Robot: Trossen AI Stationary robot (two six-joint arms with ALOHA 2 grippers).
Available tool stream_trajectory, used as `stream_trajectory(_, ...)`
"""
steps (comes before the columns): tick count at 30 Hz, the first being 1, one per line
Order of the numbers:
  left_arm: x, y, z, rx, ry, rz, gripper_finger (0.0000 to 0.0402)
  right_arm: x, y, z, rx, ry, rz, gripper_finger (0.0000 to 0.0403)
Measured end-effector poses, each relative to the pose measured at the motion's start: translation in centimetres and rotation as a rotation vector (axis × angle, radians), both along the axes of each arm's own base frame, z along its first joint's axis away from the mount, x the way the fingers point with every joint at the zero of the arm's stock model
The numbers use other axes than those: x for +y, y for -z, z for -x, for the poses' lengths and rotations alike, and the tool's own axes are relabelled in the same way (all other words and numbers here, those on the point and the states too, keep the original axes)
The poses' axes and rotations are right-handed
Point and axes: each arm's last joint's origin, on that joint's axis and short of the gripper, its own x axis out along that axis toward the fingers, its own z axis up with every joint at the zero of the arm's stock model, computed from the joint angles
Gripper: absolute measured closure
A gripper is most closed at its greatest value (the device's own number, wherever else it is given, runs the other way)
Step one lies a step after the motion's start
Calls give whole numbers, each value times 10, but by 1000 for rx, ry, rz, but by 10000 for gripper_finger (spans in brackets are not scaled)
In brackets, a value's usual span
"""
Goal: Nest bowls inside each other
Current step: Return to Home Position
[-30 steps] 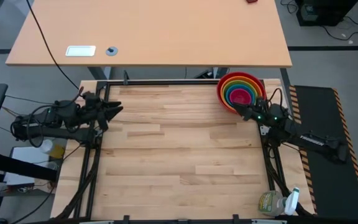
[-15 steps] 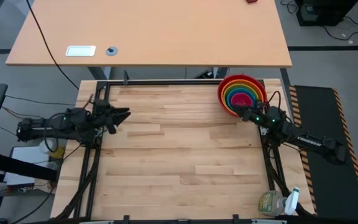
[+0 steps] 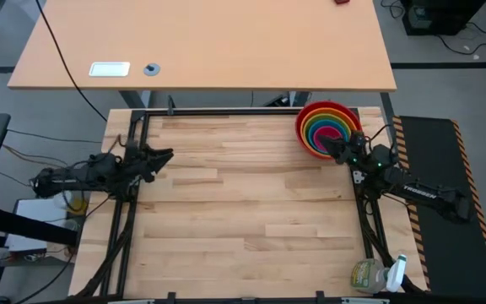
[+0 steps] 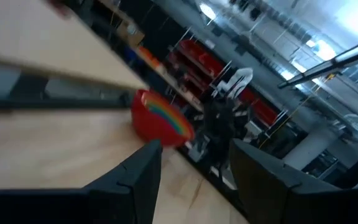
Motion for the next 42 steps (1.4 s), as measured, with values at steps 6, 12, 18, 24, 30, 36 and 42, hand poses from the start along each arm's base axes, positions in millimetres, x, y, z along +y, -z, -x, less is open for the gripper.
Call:
stream_trajectory(6, -1, 24, -11, -27, 24, 55, 210, 4, -9, 1, -54, -4, 108, 312)
stream_trajectory(12, -1, 35, -16, -149, 23, 65, 210, 9, -7, -4, -14, -78, 137, 357)
stream_trajectory(18, -1, 36, -16, -164, 26, 89, 210, 17, -2, -10, 32, -218, 95, 395)
stream_trajectory(24, -1, 32, -15, -206, 37, 93, 210, 25, -33, -7, -46, -282, 214, 393)
stream_trajectory(30, -1, 32, -15, -210, 39, 98, 210, 37, -64, -1, -83, -497, 278, 398)
stream_trajectory(36, -1, 32, -15, -205, 38, 88, 210, 42, -49, -8, 119, -418, 274, 400)
stream_trajectory(42, -1, 32, -15, -198, 36, 74, 210, 47, -31, -13, 243, -312, 295, 401)
